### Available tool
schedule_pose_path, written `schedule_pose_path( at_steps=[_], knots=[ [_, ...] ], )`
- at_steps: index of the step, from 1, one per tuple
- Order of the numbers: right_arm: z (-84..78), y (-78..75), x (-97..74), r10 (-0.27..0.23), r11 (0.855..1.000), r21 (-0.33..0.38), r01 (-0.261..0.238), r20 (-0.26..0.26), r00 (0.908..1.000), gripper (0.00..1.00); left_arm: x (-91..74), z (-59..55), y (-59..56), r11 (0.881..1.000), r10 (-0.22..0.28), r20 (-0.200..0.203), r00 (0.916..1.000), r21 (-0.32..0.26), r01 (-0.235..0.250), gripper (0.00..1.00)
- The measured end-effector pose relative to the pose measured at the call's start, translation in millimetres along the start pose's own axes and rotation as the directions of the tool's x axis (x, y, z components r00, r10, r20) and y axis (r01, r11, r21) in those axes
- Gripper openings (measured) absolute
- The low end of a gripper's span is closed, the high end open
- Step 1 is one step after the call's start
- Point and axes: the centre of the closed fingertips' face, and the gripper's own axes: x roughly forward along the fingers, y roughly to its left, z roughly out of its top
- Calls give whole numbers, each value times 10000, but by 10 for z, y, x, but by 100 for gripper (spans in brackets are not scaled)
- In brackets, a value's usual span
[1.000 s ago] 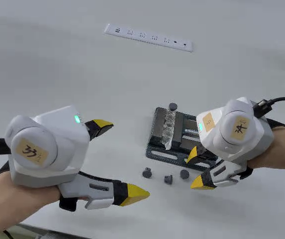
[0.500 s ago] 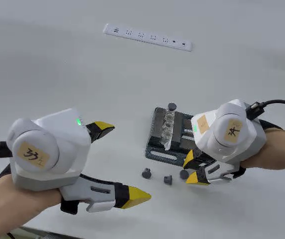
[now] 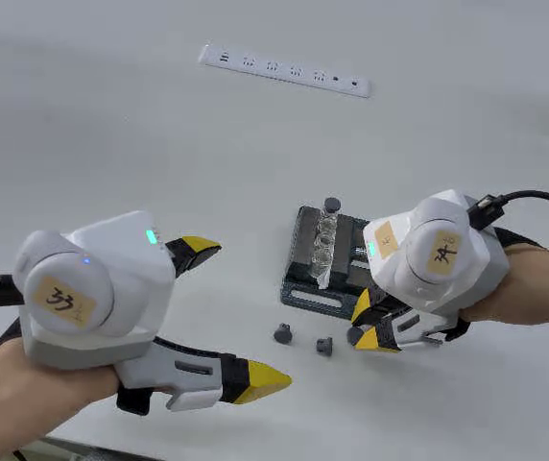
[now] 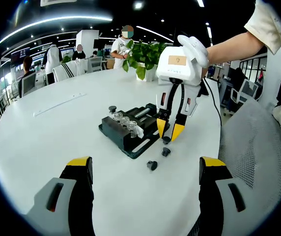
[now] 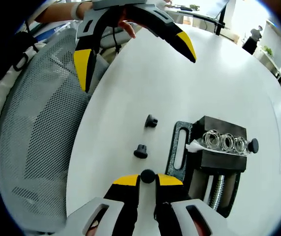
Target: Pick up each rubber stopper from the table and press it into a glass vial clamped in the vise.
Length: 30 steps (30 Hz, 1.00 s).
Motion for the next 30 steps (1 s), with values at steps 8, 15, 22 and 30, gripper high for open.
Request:
schedule_pose_path(
  at_steps=[8,15,22,30],
  knots=[
    [-1,-5,1,-72,9999,-147,71,-50,10000,7,7,5,-6,10000,-9,16,10000,-3,9,88],
    [-8,-5,1,-65,9999,-92,64,-95,9999,7,7,2,-3,10000,7,34,10000,-22,-7,88],
    [-20,-2,5,18,10000,14,-18,-94,10000,6,14,11,-3,10000,13,84,10000,-78,-13,88],
    [-4,7,2,59,9999,97,-58,-93,9999,6,12,11,5,9999,50,136,9999,-100,-49,88]
  ],
)
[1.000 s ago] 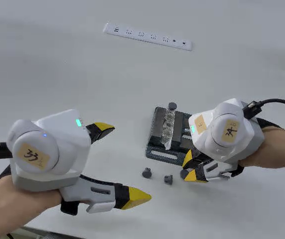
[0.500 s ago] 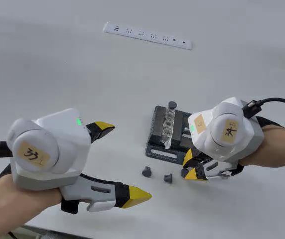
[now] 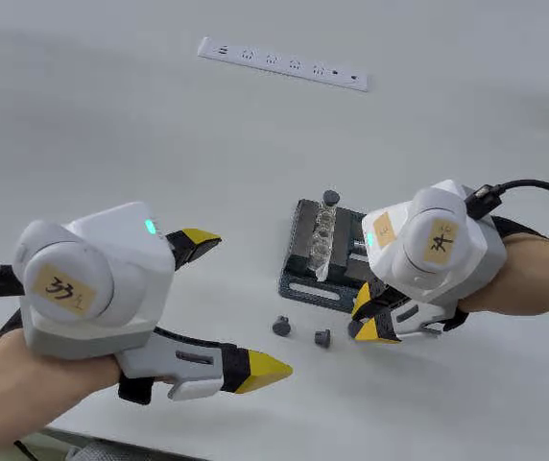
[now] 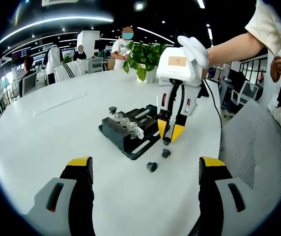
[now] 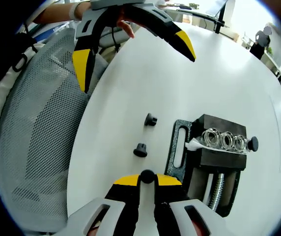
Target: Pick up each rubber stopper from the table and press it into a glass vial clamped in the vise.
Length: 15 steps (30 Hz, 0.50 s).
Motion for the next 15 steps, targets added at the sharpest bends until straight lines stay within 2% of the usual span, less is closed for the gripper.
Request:
schedule_pose_path(
  at_steps=[8,12,15],
  knots=[
    [13,-15,-20,88,10000,18,-88,-46,10000,5,-13,-12,10,10000,25,19,10000,-34,-25,88],
    [23,-25,-103,152,9995,280,-150,-64,9999,5,-8,-3,15,10000,47,59,10000,-25,-47,88],
    [19,-26,-151,175,9997,199,-173,-125,9998,5,-1,8,16,10000,44,112,9999,-28,-44,88]
  ],
)
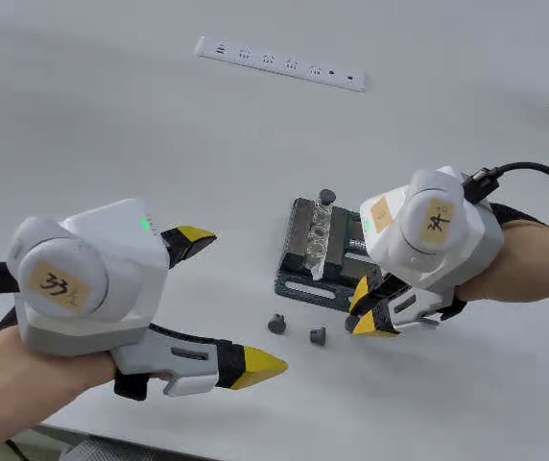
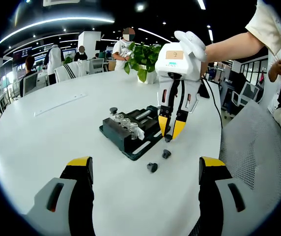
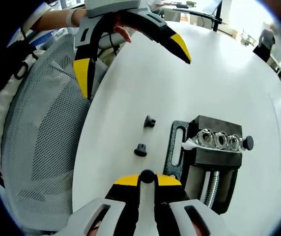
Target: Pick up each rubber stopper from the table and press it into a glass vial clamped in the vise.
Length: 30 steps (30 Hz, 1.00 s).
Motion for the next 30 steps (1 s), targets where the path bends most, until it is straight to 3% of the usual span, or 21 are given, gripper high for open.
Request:
schedule_pose_path(
  at_steps=[14,30],
  knots=[
    [71,-279,-385,-25,10000,68,27,-170,9999,5,51,91,2,9999,-74,196,9998,99,72,88],
    [258,-656,-639,-208,9997,127,208,30,9998,5,64,98,-5,9998,-127,178,9998,130,124,88]
  ],
)
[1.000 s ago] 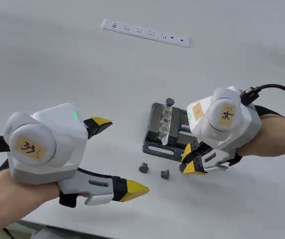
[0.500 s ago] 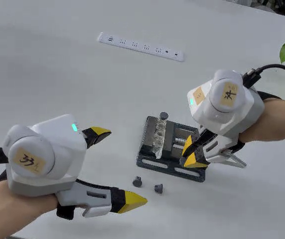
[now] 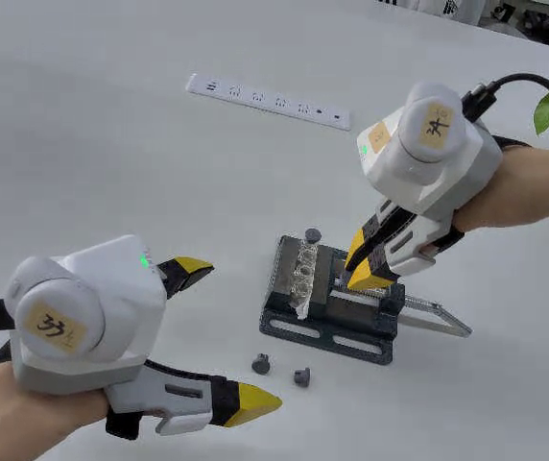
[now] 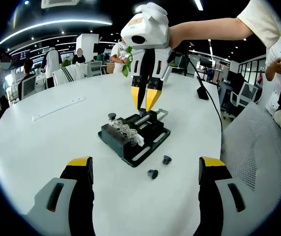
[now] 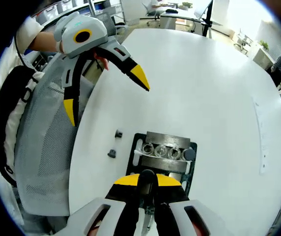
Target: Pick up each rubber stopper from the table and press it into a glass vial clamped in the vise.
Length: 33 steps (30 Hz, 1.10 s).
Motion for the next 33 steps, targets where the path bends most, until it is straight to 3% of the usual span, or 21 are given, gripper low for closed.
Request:
schedule_pose_path(
  at_steps=[11,25,33],
  knots=[
    [180,-238,-46,-269,9984,-500,270,41,9996,5,1,-26,14,10000,19,15,10000,-39,-19,87],
    [241,-281,147,-196,9935,-1125,168,-244,9995,5,4,-80,27,9995,135,76,9999,-271,-133,87],
    [230,-284,164,-136,9927,-1203,94,-341,9993,5,-3,-104,33,9993,141,68,9999,-361,-138,87]
  ],
)
